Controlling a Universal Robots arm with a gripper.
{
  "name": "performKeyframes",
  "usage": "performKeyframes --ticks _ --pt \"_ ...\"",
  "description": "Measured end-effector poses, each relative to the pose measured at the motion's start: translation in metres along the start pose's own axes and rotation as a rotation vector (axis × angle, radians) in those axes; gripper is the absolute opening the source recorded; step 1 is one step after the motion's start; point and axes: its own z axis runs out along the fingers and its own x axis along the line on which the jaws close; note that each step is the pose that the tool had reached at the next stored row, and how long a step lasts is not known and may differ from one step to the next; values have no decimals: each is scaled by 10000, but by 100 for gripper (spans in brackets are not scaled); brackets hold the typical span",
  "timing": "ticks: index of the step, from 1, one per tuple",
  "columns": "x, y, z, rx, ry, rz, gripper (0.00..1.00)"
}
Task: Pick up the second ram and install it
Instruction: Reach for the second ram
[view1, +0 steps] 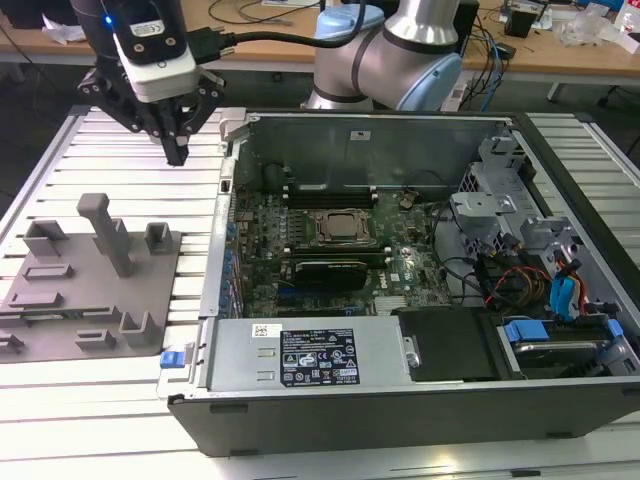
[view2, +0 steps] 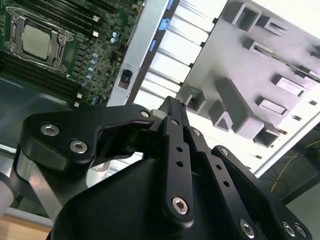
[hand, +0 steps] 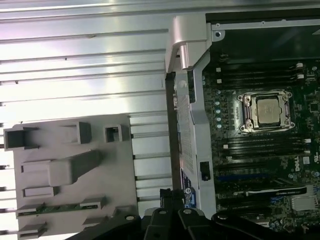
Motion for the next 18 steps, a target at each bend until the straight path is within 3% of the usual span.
performKeyframes --ticks 11,18 --pt "225 -17 -5 0 0 0 11" --pt "470 -35 -9 0 0 0 11"
